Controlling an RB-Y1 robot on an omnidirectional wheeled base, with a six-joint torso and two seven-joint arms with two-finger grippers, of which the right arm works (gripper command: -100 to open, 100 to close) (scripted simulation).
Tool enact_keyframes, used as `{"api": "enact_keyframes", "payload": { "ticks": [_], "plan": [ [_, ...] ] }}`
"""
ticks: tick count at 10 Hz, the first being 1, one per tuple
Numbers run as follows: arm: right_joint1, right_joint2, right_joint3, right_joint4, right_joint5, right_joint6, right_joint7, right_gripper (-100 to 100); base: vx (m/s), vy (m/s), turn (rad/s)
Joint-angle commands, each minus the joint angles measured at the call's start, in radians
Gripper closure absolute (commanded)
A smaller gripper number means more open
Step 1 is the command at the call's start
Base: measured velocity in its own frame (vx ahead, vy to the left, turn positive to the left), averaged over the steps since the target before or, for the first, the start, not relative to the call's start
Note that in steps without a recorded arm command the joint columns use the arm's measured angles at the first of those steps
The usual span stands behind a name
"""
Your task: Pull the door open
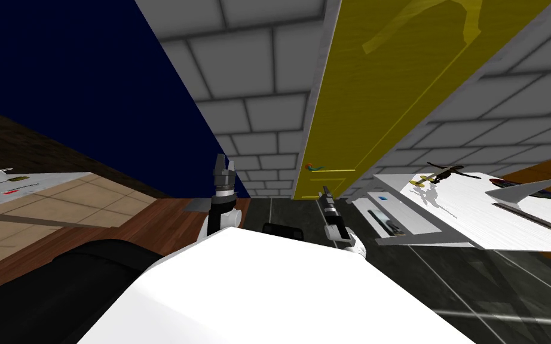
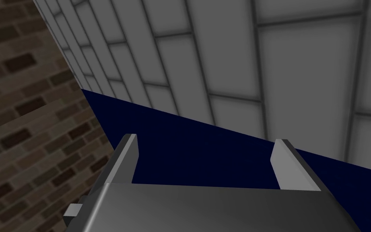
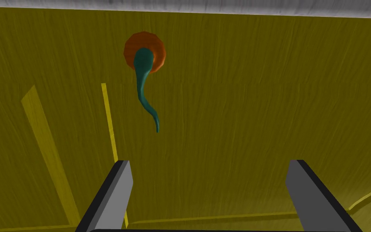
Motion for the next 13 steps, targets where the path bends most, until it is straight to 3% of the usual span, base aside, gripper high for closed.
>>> {"api": "enact_keyframes", "payload": {
  "ticks": [1, 6, 13],
  "plan": [
    [-0.013, -0.009, 0.003, 0.035, -0.001, -0.01, -0.007, -100, 0.105, -0.021, 0.044],
    [-0.064, -0.045, 0.014, 0.165, -0.004, -0.04, -0.035, -100, 0.12, -0.036, 0.057],
    [-0.118, -0.081, 0.026, 0.301, -0.008, -0.072, -0.063, -100, 0.127, -0.031, 0.047]
  ]
}}
